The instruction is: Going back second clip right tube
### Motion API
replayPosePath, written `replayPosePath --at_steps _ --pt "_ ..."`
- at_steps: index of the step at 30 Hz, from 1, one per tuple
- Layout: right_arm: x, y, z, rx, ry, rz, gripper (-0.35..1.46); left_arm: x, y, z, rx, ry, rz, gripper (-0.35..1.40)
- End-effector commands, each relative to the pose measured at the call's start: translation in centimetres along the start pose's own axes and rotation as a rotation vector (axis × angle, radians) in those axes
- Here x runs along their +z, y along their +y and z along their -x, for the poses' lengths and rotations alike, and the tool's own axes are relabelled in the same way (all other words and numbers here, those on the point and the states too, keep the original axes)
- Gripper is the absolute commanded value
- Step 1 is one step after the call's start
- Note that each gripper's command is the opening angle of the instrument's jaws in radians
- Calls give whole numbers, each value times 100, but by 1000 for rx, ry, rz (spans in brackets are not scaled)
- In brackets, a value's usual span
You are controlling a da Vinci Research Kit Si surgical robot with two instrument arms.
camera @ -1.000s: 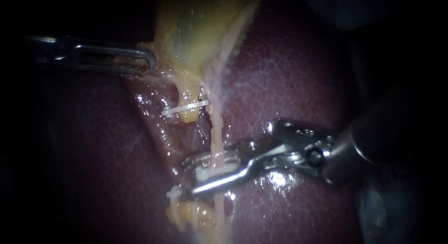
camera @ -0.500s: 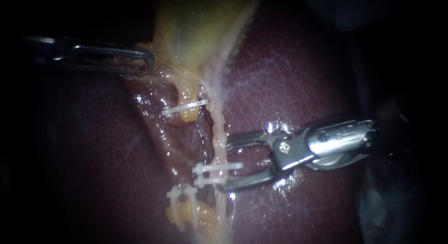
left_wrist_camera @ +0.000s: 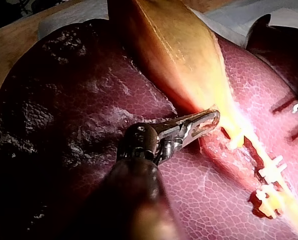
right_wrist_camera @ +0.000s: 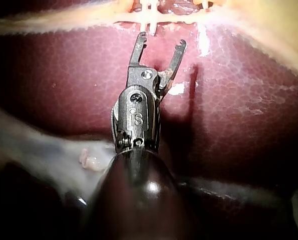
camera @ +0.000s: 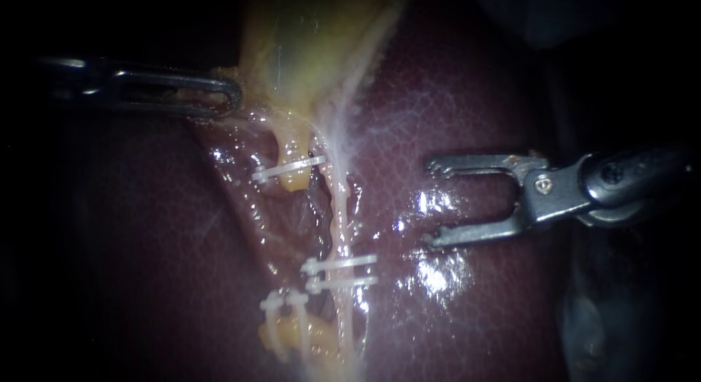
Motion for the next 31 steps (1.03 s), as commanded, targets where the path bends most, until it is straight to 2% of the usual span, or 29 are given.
replayPosePath --at_steps 1,5,8,12,16,21,31 --pt "0 0 0 0 -5 0 50 1 0 -1 0 0 1 -35" --pt "0 -1 -1 -1 -8 -1 50 12 0 -8 5 -2 7 -35" --pt "0 -1 0 -1 -8 -1 50 27 1 -18 11 -2 -1 -35" --pt "0 -1 -1 -1 -8 -1 50 49 7 -34 23 3 -14 -35" --pt "0 -3 -2 -1 -8 -1 50 63 15 -40 30 12 -16 -35" --pt "0 -6 -3 -1 -8 -1 50 66 23 -42 31 16 -20 -35" --pt "0 -7 -4 -1 -7 -3 50 62 22 -40 30 16 -22 -35"
